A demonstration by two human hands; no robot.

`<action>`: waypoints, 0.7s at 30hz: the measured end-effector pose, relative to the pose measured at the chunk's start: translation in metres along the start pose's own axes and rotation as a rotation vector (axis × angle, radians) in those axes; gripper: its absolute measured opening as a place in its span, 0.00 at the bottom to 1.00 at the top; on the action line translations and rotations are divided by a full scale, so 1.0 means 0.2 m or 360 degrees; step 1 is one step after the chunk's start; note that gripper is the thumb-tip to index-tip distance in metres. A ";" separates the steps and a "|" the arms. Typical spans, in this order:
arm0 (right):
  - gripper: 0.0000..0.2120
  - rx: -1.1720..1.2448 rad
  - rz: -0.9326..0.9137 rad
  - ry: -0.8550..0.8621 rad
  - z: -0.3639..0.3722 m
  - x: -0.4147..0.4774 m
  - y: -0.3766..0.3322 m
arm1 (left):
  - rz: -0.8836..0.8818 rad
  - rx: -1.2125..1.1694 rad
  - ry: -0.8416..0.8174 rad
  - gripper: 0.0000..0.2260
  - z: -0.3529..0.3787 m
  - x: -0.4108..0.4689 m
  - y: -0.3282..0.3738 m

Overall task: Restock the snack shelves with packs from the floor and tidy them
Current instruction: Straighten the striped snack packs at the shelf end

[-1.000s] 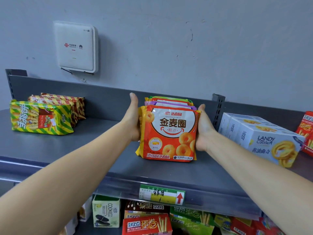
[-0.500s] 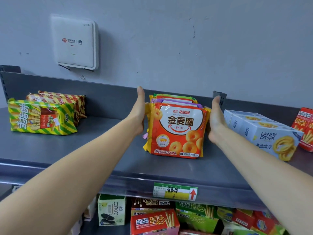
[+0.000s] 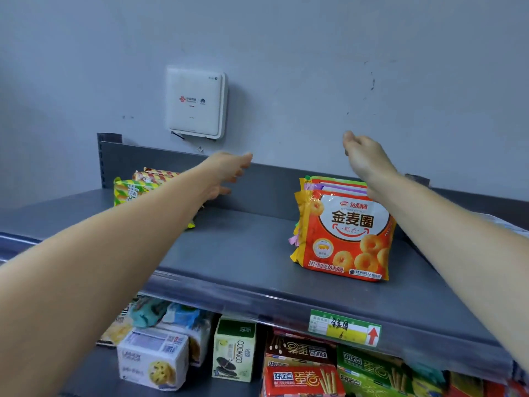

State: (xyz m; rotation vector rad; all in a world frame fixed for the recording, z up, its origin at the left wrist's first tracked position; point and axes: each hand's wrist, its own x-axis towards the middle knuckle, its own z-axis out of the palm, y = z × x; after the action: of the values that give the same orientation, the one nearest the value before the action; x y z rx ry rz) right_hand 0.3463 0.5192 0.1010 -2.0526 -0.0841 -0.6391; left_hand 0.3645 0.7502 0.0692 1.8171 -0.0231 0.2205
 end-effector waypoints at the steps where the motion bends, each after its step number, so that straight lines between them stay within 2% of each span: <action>1: 0.20 0.0002 -0.0009 -0.0048 0.03 0.00 -0.03 | 0.0013 0.0019 0.0068 0.12 -0.06 -0.01 0.00; 5: 0.22 0.0061 -0.0022 -0.0178 0.19 -0.01 -0.15 | 0.0045 0.0047 0.0293 0.12 -0.33 -0.01 0.00; 9: 0.12 0.0131 -0.0047 -0.0213 0.42 -0.02 -0.24 | 0.0095 0.0046 0.0465 0.11 -0.58 0.04 -0.08; 11: 0.12 0.0149 -0.0028 -0.0232 0.56 -0.03 -0.27 | 0.0104 0.0046 0.0535 0.11 -0.71 0.09 -0.14; 16: 0.25 0.0209 0.0165 -0.0340 0.94 -0.06 -0.30 | 0.0083 0.0093 0.0621 0.10 -0.97 0.26 -0.34; 21: 0.33 0.0453 0.0607 -0.0449 1.34 -0.08 -0.26 | -0.0162 0.0029 0.0441 0.28 -1.12 0.39 -0.52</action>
State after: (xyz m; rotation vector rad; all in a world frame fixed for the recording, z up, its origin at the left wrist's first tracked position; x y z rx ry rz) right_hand 0.4244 0.7688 0.0235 -1.8027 0.0509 -0.0924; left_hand 0.4240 1.0008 0.0367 1.7860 0.2666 0.3992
